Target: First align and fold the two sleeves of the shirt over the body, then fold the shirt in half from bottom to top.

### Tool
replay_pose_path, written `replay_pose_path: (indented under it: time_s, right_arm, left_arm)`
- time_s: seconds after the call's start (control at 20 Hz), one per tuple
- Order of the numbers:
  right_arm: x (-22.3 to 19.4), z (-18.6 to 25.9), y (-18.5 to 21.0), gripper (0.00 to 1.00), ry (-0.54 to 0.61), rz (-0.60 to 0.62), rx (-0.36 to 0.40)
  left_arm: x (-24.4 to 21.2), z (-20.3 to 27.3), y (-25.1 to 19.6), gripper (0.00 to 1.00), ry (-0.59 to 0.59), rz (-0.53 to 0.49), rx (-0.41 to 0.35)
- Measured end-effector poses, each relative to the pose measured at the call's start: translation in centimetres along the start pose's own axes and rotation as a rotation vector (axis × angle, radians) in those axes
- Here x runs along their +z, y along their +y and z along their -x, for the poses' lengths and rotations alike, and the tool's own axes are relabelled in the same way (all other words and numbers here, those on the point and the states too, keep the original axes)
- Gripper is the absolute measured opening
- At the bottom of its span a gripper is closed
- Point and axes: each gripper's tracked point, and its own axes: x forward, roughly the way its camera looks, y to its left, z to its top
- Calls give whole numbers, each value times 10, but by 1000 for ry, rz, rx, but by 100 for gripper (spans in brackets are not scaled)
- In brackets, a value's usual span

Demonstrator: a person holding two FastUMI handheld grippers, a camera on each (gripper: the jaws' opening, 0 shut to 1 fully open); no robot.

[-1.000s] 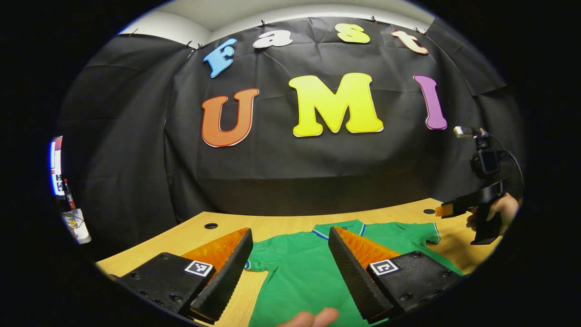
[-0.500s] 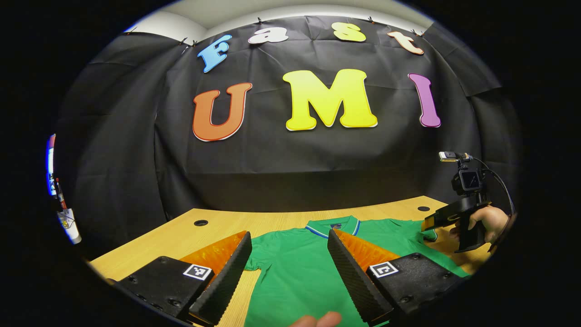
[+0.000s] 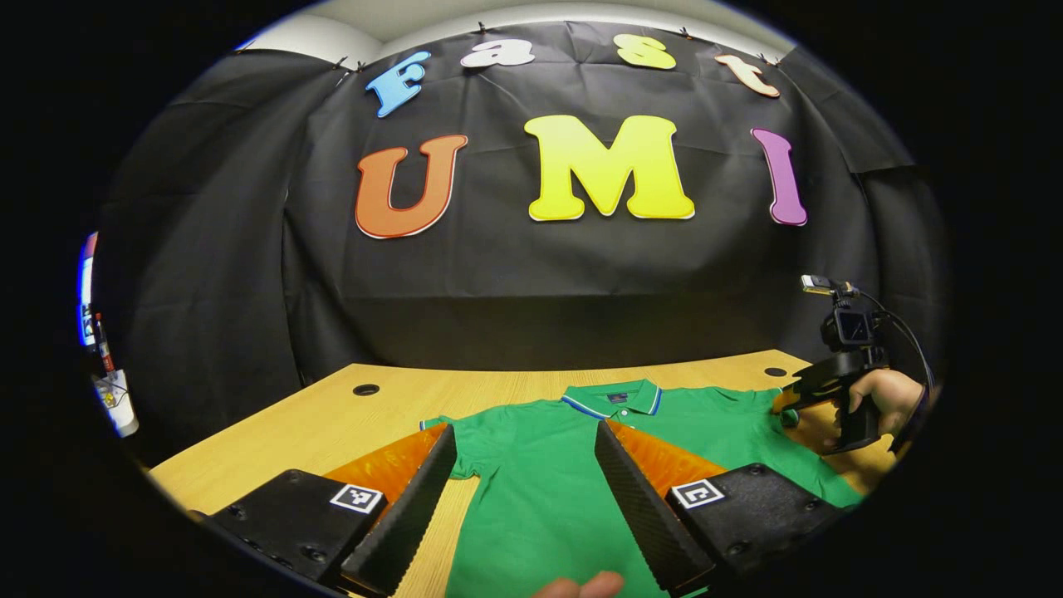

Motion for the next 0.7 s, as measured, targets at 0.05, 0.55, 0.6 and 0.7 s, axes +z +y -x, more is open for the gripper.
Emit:
replay_pose_path:
  time_s: [0.05, 0.55, 0.6, 0.7]
  right_arm:
    - [-2, -3, 5, 31, 6, -15, 33]
    - [12, 9, 4, 0, -35, 150, 69]
    - [17, 14, 8, 0, -56, 175, 66]
    - [31, 21, 11, 0, -114, 240, 51]
  left_arm:
    - [-3, 1, 0, 100, 4, -3, 0]
    - [-14, 11, 17, 100, 32, -10, 40]
    - [-15, 12, 19, 100, 32, -9, 43]
    - [-16, 13, 22, 100, 37, -9, 53]
